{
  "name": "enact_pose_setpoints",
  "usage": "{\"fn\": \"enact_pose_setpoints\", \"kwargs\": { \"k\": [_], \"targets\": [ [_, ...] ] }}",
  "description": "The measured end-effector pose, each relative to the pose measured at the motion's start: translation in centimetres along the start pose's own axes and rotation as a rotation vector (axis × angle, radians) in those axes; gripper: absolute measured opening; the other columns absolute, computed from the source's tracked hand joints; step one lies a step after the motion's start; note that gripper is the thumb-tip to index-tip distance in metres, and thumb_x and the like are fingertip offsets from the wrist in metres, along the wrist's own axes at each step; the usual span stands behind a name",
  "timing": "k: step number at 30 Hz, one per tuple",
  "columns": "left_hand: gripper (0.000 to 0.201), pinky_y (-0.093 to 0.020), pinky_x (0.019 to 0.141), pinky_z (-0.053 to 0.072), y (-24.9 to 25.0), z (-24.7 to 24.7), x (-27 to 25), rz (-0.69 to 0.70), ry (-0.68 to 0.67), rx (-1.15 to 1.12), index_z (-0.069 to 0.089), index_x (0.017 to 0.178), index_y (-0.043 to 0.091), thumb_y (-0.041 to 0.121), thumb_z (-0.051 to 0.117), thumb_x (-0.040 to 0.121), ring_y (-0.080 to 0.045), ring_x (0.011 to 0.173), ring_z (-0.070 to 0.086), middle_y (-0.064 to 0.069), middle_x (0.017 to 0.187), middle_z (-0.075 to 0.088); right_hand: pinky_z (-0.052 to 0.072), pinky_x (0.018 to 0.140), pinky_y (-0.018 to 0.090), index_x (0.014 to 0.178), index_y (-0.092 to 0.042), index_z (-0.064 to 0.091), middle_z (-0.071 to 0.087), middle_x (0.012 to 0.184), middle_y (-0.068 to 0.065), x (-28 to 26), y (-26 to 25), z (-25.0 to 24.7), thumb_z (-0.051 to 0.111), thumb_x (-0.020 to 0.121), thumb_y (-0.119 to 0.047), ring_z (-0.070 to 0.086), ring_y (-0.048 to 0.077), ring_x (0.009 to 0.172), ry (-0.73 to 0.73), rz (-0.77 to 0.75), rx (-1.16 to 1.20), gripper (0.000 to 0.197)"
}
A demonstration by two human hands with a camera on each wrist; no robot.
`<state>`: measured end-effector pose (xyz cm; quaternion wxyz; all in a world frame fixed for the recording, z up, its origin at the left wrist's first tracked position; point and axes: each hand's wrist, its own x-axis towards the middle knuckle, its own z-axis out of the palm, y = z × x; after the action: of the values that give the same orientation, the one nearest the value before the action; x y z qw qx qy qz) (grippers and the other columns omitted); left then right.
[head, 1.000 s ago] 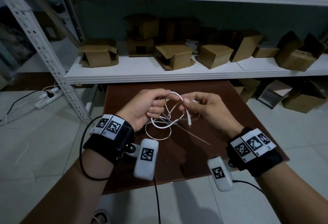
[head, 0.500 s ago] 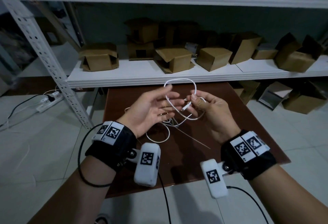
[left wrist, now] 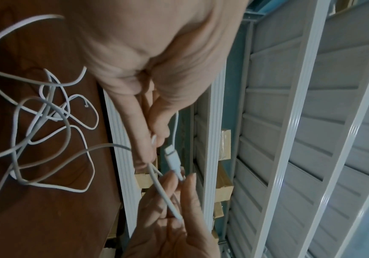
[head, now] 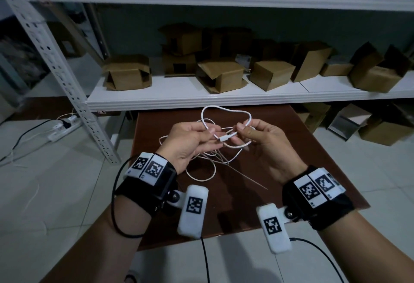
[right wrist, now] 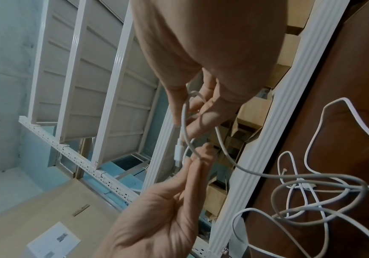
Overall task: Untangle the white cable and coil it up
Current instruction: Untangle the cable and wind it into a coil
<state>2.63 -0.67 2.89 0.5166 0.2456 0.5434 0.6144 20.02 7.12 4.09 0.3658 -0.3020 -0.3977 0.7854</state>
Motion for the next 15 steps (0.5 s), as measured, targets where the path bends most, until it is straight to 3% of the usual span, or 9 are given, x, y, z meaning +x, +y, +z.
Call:
{"fn": "enact_pose_setpoints", "kwargs": {
  "k": [2, 5, 8, 12, 15],
  "targets": [
    [0.013, -0.029, 0.077, 0.067, 0.00, 0.13, 0.17, 0.048, 0.036, -0.058, 0.070, 0.110, -0.009, -0.004, 0.059, 0.103, -0.028, 0.088, 0.082, -0.024, 0.100, 0.080, 0.065, 0.075, 0.026, 0.099, -0.001, 0.063, 0.074, 0.087, 0.014, -0.09, 0.10, -0.07, 0.076, 0.075, -0.003, 0.076, 0.017, 0.072, -0.022, 0.003, -0.018, 0.027],
    [0.012, -0.031, 0.080, 0.066, 0.26, 0.36, 0.27, 0.088, 0.051, -0.195, 0.067, 0.110, -0.008, -0.004, 0.057, 0.104, -0.034, 0.094, 0.081, -0.026, 0.105, 0.079, 0.060, 0.058, 0.025, 0.099, -0.002, 0.062, 0.075, 0.085, 0.014, -0.22, 0.27, -0.08, 0.075, 0.077, -0.003, 0.074, 0.015, 0.065, -0.012, -0.002, -0.042, 0.025],
    [0.014, -0.032, 0.080, 0.067, 0.49, 0.37, 0.13, 0.100, 0.003, -0.272, 0.066, 0.115, -0.003, 0.000, 0.055, 0.106, -0.034, 0.101, 0.080, -0.021, 0.113, 0.079, 0.063, 0.061, 0.029, 0.101, -0.003, 0.063, 0.077, 0.092, 0.016, 0.07, 0.45, -0.34, 0.075, 0.078, -0.004, 0.077, 0.019, 0.071, 0.019, 0.001, -0.104, 0.026],
    [0.015, -0.040, 0.091, 0.065, 0.24, 0.35, 0.07, 0.100, -0.066, -0.267, 0.065, 0.117, 0.008, 0.011, 0.053, 0.109, -0.031, 0.111, 0.078, -0.010, 0.123, 0.079, 0.066, 0.065, 0.034, 0.098, 0.000, 0.064, 0.077, 0.095, 0.020, 0.40, 0.77, -0.55, 0.070, 0.089, 0.006, 0.079, 0.024, 0.075, 0.075, 0.001, -0.118, 0.012],
    [0.014, -0.041, 0.090, 0.065, 0.23, 0.32, 0.31, 0.081, -0.084, -0.289, 0.064, 0.117, 0.008, 0.010, 0.054, 0.109, -0.031, 0.112, 0.077, -0.011, 0.123, 0.079, 0.065, 0.064, 0.035, 0.094, 0.000, 0.063, 0.076, 0.094, 0.021, 0.43, 0.80, -0.50, 0.070, 0.088, 0.008, 0.078, 0.024, 0.074, 0.089, -0.024, -0.103, 0.012]
  ]
}}
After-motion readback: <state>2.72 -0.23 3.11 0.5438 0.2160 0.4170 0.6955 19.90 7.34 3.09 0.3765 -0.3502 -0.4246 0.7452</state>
